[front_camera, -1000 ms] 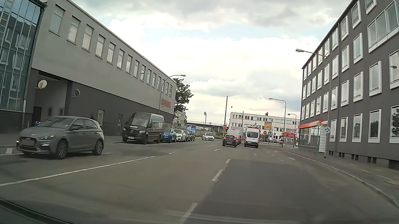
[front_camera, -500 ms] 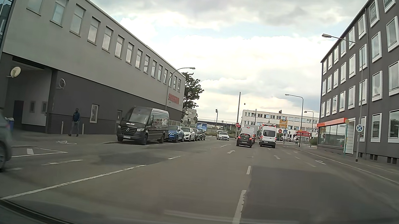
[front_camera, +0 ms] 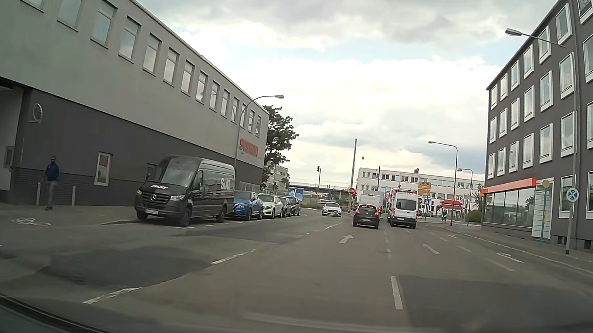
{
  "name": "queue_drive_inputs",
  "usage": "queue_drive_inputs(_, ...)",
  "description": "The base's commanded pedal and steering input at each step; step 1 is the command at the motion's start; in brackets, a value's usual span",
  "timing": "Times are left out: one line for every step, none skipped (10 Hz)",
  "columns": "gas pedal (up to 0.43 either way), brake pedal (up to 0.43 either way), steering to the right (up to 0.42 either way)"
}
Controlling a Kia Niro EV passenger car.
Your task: Follow the waypoints while adhering to traffic rules and regulations
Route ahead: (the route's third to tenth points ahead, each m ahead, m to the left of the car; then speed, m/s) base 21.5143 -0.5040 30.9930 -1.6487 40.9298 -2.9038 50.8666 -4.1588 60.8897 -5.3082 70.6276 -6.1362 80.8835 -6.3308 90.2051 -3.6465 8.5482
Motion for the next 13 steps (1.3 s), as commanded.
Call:
queue_drive_inputs(0.0,0.22,0.03)
queue_drive_inputs(0.0,0.244,0.032)
queue_drive_inputs(0.0,0.262,0.035)
queue_drive_inputs(0.0,0.274,0.039)
queue_drive_inputs(0.0,0.28,0.042)
queue_drive_inputs(0.0,0.28,0.043)
queue_drive_inputs(0.0,0.28,0.043)
queue_drive_inputs(0.0,0.28,0.043)
queue_drive_inputs(0.0,0.287,0.044)
queue_drive_inputs(0.0,0.287,0.044)
queue_drive_inputs(0.0,0.293,0.045)
queue_drive_inputs(0.0,0.293,0.045)
queue_drive_inputs(0.0,0.293,0.046)
